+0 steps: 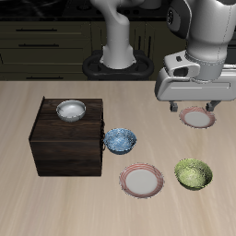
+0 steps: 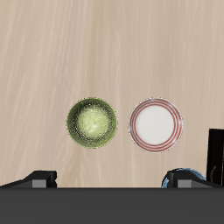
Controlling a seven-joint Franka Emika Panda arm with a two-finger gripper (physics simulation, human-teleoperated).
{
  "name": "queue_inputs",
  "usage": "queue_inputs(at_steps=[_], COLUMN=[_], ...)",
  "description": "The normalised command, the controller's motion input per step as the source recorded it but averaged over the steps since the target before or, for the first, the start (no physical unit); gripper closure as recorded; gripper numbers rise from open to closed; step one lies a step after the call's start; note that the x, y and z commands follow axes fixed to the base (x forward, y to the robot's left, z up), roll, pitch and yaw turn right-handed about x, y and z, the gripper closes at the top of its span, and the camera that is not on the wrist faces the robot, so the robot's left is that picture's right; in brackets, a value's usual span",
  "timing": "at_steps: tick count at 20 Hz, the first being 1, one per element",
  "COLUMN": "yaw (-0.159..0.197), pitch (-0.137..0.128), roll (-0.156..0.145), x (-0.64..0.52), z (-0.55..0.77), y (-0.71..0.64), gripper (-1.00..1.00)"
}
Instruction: Place the green bowl on the plate next to the green bowl
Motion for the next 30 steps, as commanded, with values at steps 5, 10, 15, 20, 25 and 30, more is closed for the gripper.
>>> queue_inputs(at_steps=[5,10,15,20,25,30], yaw=[0.001,0.009,-0.027,-0.016,-0.012,0.011], pitch=[0.025,0.016,0.006,0.03,0.032,0.033], roll=[0.006,-0.012,-0.002,-0.015,0.013,-0.015], x=[0.05,0.09,0.05,0.08,0.03,0.06], z=[-0.28,-0.3,-0.3,-0.35,-0.33,-0.33], y=[-0.04,-0.05,-0.03,0.01,0.06,-0.02], gripper=[-1.0,-1.0,-1.0,-1.0,-1.0,-1.0])
